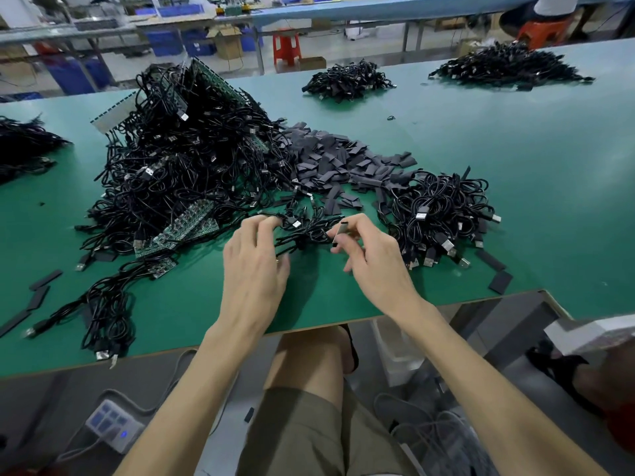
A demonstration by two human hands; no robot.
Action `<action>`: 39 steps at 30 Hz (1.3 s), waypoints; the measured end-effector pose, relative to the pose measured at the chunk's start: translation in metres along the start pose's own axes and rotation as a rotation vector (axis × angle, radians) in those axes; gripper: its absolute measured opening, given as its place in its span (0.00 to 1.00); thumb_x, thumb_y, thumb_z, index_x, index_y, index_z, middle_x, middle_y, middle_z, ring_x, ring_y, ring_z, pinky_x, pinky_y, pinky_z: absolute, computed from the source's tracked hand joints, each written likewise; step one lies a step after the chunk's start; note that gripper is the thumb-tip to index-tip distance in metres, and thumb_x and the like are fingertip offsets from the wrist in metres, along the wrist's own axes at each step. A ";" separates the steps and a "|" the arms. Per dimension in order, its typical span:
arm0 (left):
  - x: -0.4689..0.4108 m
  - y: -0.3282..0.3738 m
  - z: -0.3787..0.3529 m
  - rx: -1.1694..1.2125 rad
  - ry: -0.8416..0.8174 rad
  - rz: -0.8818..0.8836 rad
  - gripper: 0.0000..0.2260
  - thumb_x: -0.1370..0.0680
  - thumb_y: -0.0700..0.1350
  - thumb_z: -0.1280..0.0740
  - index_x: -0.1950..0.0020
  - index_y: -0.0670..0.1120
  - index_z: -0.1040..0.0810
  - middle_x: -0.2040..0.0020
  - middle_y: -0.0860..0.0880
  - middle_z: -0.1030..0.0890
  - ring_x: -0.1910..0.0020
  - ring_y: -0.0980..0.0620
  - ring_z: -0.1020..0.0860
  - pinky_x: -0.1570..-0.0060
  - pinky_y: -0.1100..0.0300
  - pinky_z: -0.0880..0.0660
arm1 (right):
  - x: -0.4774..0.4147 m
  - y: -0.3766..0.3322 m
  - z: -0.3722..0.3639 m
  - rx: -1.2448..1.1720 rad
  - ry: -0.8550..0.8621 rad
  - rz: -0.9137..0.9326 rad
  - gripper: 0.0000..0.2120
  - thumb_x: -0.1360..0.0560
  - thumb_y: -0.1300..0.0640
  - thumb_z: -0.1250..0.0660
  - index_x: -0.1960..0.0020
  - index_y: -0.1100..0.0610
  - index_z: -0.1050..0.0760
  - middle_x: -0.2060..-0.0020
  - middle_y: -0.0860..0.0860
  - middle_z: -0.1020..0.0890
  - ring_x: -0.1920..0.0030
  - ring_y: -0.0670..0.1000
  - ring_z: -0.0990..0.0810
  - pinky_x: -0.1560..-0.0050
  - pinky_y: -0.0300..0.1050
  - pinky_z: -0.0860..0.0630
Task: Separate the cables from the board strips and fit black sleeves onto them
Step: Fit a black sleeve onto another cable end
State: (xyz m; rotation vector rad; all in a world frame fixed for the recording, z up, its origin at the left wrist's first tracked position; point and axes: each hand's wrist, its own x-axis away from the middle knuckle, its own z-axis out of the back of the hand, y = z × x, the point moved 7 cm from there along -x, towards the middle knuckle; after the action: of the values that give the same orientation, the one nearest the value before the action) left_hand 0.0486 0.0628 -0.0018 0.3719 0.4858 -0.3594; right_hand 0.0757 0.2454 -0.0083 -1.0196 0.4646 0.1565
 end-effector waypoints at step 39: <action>-0.015 -0.046 -0.022 -0.125 -0.085 0.258 0.17 0.18 0.37 0.37 0.29 0.38 0.28 0.41 0.38 0.29 0.42 0.37 0.31 0.43 0.47 0.36 | -0.006 -0.021 0.074 -0.475 0.481 0.094 0.07 0.13 0.61 0.45 0.44 0.52 0.30 0.64 0.50 0.23 0.69 0.54 0.20 0.71 0.44 0.23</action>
State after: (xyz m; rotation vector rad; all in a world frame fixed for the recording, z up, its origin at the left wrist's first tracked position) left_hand 0.0081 0.0357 -0.0240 0.2924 0.3694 -0.0938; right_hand 0.1000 0.2979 0.0436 -1.5110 0.9435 0.1061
